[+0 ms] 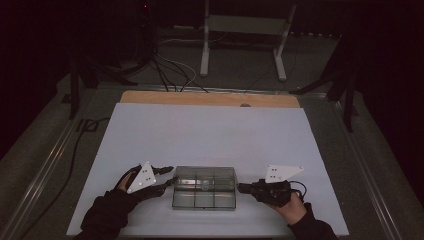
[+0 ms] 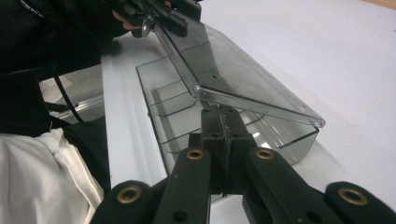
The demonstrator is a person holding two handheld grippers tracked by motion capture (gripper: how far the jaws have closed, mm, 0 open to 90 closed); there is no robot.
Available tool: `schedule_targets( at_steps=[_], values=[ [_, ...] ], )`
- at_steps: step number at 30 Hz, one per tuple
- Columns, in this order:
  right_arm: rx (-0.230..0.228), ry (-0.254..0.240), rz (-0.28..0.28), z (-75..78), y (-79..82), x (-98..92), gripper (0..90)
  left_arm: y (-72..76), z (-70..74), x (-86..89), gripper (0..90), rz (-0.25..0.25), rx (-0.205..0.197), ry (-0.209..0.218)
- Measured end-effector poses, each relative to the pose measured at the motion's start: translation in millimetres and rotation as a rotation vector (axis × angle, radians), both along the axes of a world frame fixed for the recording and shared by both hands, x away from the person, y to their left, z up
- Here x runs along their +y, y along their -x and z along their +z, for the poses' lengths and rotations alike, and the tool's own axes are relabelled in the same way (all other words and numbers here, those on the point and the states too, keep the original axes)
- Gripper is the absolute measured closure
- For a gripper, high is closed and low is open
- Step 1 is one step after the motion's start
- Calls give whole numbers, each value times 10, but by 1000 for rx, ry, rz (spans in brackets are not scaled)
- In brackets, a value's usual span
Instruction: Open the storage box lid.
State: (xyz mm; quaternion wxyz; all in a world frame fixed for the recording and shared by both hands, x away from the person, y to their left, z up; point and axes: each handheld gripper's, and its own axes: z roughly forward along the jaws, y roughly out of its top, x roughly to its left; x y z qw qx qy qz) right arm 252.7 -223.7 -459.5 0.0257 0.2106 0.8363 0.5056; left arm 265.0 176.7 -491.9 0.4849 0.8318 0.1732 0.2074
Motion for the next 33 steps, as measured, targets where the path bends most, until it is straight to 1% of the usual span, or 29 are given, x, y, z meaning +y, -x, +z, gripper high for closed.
schedule_targets(
  at_steps=[1, 3, 4, 6, 10, 18, 21, 23, 26, 27, 28, 30, 32, 33],
  values=[
    [-1, 0, 0, 1, 0, 1, 900, -6, -5, -3, 660, -8, -6, -3],
    [-1, -1, -1, 3, -1, 1, 900, -10, -15, -19, 705, -26, -4, -4],
    [-2, -1, -2, 4, -2, 1, 900, -10, -18, -25, 706, -23, -15, -7],
    [-3, 2, -2, 4, -4, 2, 900, -19, -16, -22, 735, -20, -20, -5],
    [-4, 2, -6, 4, -7, 2, 900, -21, -16, -27, 751, -21, -39, -10],
    [-5, -3, -12, 1, -5, -20, 900, -37, -14, -22, 758, -21, -34, -4],
    [-8, 6, -18, -11, -2, -47, 900, -44, -12, -17, 762, -20, -30, 2],
    [-10, 22, -28, -23, -2, -73, 890, -47, -12, -13, 762, -23, -28, 0],
    [-2, 15, -53, -44, -19, -134, 781, -53, -14, -10, 763, -22, -25, 7],
    [2, 11, -64, -50, -25, -154, 722, -55, -12, -9, 765, -21, -24, 8],
    [9, 3, -71, -59, -33, -169, 644, -58, -11, -9, 767, -20, -23, 11],
    [-1, 6, -94, -83, -39, -187, 526, -64, -7, -7, 770, -20, -16, 13],
    [-14, 4, -82, -118, -46, -188, 383, -67, -6, -6, 770, -21, -17, 13],
    [-13, 6, -86, -132, -49, -184, 370, -69, -6, -5, 770, -21, -16, 13]
  ],
)
